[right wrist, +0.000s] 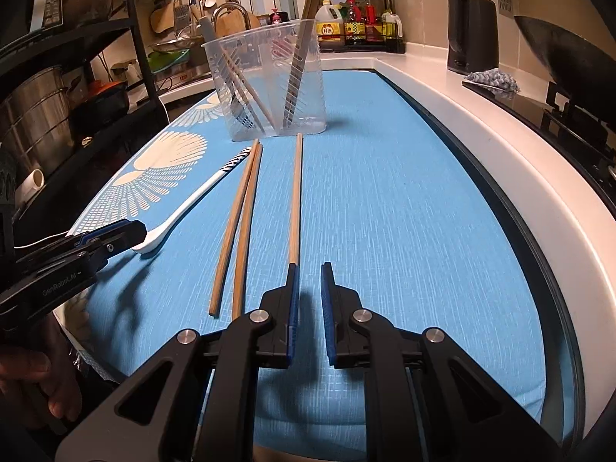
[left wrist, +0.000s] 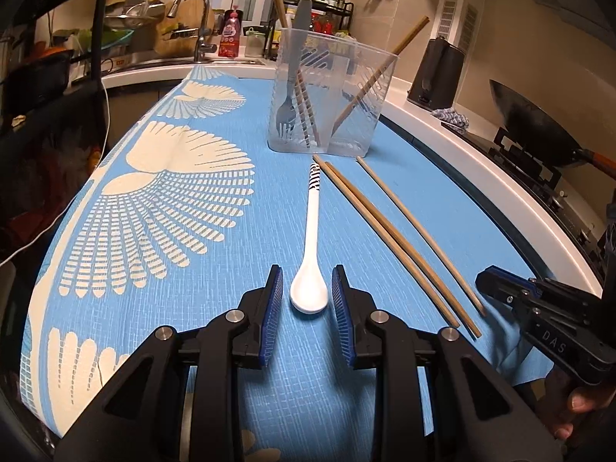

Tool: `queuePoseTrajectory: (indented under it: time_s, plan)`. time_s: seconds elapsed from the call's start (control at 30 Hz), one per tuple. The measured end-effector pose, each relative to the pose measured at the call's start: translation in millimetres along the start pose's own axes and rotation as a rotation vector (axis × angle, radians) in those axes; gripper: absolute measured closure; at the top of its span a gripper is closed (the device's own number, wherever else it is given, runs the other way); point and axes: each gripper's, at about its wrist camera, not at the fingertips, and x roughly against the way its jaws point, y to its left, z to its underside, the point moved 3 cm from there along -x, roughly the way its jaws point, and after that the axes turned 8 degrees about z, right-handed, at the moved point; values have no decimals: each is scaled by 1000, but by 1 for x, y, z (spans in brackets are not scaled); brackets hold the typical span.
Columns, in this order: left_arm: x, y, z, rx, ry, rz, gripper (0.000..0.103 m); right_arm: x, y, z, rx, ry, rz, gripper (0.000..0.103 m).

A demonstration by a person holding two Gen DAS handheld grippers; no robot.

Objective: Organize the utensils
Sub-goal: 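Move left gripper down to the white spoon while right gripper moves to a chopstick, then close left gripper on the white spoon handle while right gripper grasps a chopstick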

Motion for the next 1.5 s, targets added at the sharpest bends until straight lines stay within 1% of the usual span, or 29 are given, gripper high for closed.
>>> queuePoseTrajectory:
  time_s: [0.1, 0.23, 0.3, 0.33, 0.43, 0.53, 0.63, 0.73, 0.8, 0.87, 0.9, 1.03, 1.07, 1.1, 1.2, 1.33, 1.5]
  plan:
    - [-2, 2, -1, 9, -5, 3, 76, -2, 3, 0, 9, 6, -11, 90]
    - [-5, 9, 0, 51, 2, -2, 76, -6, 7, 3, 23, 26, -17, 89]
    - [-10, 12, 2, 72, 26, 0, 83, -7, 9, 6, 35, 25, -16, 88]
    - [-12, 13, 3, 79, 32, 8, 84, -7, 10, 6, 43, 22, -13, 88]
    - [-15, 8, 5, 49, 34, -6, 84, -7, 11, 6, 49, 19, -12, 88]
    - [-18, -1, 7, 15, 36, -1, 84, -7, 12, 7, 56, 12, -7, 88]
    - [-18, -11, 11, -42, 27, -40, 84, -6, 13, 7, 60, 4, -2, 87]
    - [-18, -15, 12, -62, 16, -67, 85, -6, 13, 8, 60, 1, -1, 87]
    - [-18, -16, 12, -64, 12, -76, 85, -6, 13, 8, 63, -2, 3, 88]
    - [-17, -16, 12, -64, 9, -84, 86, -6, 14, 8, 66, -5, 8, 92]
    - [-16, -16, 12, -62, 8, -87, 86, -6, 15, 8, 69, -5, 3, 98]
    - [-13, -14, 12, -63, 5, -109, 88, -5, 12, 8, 59, -4, 11, 98]
    - [-11, -13, 11, -64, -4, -119, 92, -4, 10, 8, 54, -4, 19, 98]
    - [-10, -12, 11, -69, -4, -136, 93, -4, 8, 8, 47, -5, 28, 98]
    - [-8, -8, 10, -69, -7, -163, 93, -4, 1, 9, 22, -10, 58, 98]
    - [-8, -5, 9, -62, -12, -172, 93, -3, -7, 9, -2, -11, 102, 98]
    - [-8, -6, 10, -67, -23, -176, 92, -4, -10, 9, -14, -13, 111, 97]
